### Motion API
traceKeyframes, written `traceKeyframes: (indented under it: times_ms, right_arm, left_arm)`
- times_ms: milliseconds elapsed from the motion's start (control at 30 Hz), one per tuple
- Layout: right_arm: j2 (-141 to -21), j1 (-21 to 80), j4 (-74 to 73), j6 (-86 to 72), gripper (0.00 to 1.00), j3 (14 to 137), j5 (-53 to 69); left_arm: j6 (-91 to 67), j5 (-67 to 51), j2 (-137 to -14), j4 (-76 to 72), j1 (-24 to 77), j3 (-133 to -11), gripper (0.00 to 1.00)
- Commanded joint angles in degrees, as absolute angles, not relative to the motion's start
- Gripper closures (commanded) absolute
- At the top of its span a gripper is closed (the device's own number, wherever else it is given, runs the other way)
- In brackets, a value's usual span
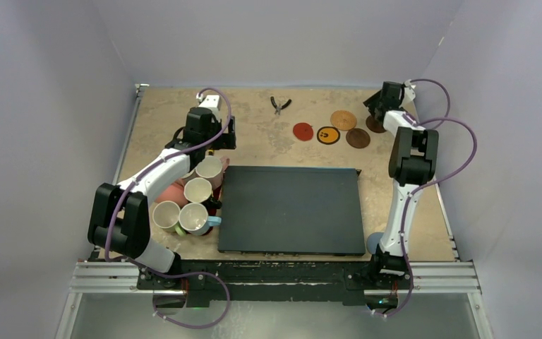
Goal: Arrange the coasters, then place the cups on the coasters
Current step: Move the coaster to the center of the board.
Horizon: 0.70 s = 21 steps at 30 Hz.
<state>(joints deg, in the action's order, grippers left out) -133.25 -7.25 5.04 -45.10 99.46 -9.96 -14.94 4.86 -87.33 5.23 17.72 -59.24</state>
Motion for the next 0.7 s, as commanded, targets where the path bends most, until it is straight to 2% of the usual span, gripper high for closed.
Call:
traceKeyframes:
  times_ms: [0, 667]
  right_arm:
    - [-137.7, -6.2, -1.6, -46.8, 0.37, 103.5, -9.6]
    - [-148.0, -1.3, -4.3, -48.1, 0.37, 118.4, -6.1]
  left_arm:
    - [-13.4, 5.5, -87.0, 3.7, 18.0, -60.4, 0.06]
    - [-13.3, 5.8, -87.4, 4.1, 17.9, -60.7, 0.05]
